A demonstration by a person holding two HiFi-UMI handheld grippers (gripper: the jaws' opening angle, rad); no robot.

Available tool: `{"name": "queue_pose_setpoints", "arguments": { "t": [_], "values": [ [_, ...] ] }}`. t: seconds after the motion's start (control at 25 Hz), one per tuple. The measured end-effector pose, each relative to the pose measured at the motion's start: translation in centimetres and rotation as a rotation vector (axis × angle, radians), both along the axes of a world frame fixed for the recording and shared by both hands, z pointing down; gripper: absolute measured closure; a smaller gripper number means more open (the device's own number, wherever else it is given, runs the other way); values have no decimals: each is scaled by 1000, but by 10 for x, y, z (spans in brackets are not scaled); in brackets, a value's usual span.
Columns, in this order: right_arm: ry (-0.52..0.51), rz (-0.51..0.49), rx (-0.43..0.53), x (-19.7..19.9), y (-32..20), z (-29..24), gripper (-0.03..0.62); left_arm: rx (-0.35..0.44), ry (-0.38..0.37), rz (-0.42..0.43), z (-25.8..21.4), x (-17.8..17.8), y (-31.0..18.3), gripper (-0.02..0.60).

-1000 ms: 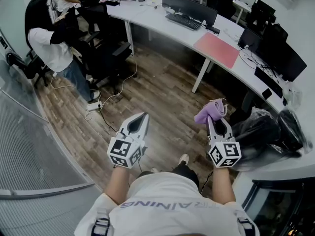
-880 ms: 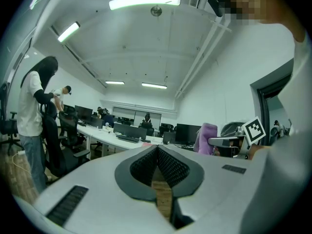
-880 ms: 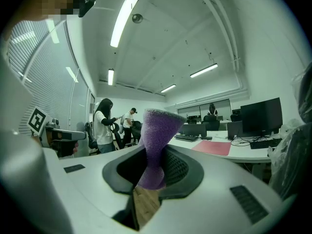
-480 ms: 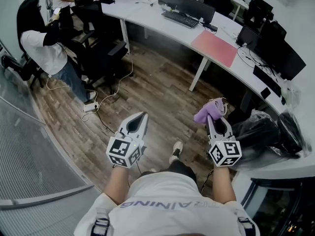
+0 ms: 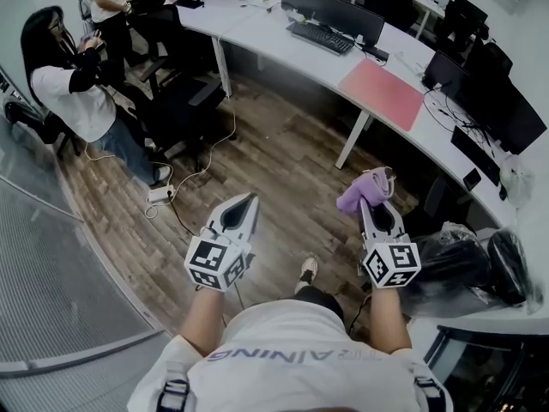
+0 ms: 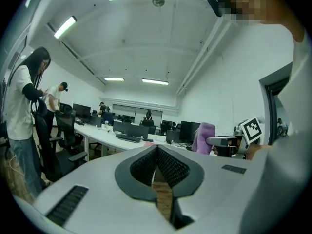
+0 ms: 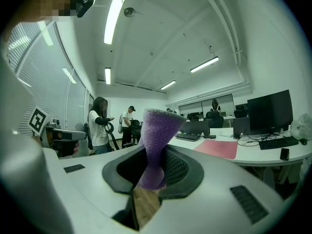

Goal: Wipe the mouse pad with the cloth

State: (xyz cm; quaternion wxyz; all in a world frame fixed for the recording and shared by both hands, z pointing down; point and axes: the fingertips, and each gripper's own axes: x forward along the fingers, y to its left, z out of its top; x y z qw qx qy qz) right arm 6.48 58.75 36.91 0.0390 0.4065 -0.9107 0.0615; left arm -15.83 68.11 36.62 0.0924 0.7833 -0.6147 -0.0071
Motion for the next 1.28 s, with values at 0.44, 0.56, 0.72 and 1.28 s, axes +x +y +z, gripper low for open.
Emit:
{"name": "queue_pose_setpoints", "arguments": {
  "t": [0.44, 0.56, 0.72, 1.28],
  "values": [
    [-15, -12, -34, 30, -120, 5, 493, -12, -12, -6, -6, 32, -118, 551],
    [-24, -11, -41, 44, -154, 6, 493, -12, -16, -6, -6, 46, -152, 551],
    [-32, -16, -55, 62, -192, 12, 493, -17, -20, -7, -2, 64, -192, 551],
    [-46, 59, -114, 115, -270, 42, 493, -52, -25, 80, 16, 113, -290, 551]
  ]
}}
